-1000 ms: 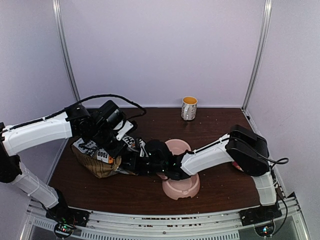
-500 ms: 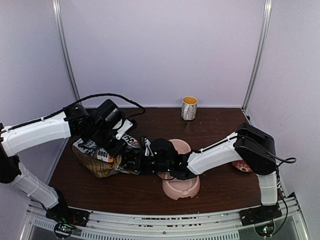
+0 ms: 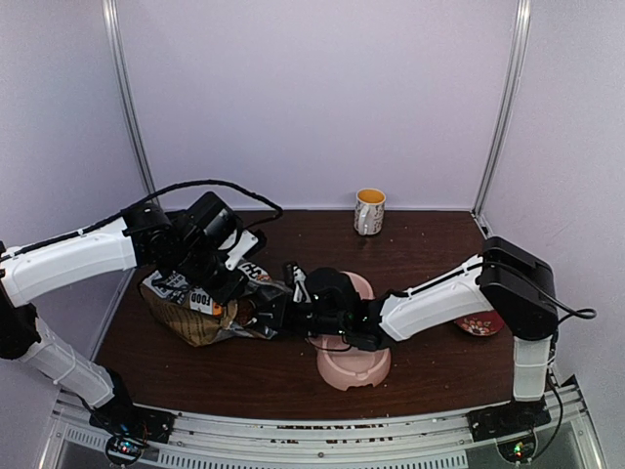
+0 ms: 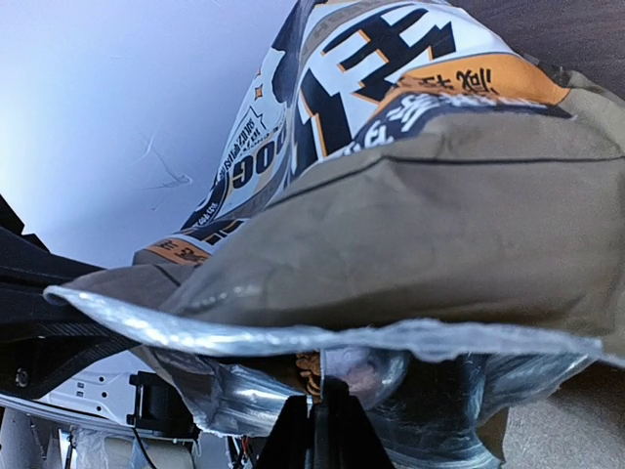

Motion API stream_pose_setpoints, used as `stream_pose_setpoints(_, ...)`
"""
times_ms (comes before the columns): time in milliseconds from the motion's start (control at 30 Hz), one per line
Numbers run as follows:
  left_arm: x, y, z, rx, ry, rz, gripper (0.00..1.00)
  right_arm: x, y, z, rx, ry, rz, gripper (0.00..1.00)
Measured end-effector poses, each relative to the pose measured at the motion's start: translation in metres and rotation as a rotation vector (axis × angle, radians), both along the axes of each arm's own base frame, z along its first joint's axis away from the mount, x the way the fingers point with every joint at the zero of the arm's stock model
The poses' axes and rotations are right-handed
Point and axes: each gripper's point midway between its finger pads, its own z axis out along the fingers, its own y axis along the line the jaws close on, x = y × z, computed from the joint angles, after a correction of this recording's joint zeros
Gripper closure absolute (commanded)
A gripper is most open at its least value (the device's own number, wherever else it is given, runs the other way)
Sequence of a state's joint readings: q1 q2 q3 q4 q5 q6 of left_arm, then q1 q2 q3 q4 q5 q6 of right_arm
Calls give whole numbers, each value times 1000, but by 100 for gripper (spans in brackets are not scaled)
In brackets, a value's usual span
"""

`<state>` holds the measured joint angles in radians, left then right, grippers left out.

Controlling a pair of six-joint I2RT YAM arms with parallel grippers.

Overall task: Serve the pet food
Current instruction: Collect the pet food from the pet food bag.

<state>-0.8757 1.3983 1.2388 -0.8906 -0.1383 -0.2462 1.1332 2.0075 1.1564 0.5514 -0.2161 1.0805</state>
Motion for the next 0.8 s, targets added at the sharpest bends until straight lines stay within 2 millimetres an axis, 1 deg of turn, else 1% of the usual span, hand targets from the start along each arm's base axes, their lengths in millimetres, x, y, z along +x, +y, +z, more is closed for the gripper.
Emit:
stream_pose_setpoints(567,1,1,1,-2,-5,6,100,-2,-11,7,3,-7,-16,100)
stream_pose_setpoints(800,3,1,2,-7,-8,10,100,-3,-19,10,4,-10,-30,100)
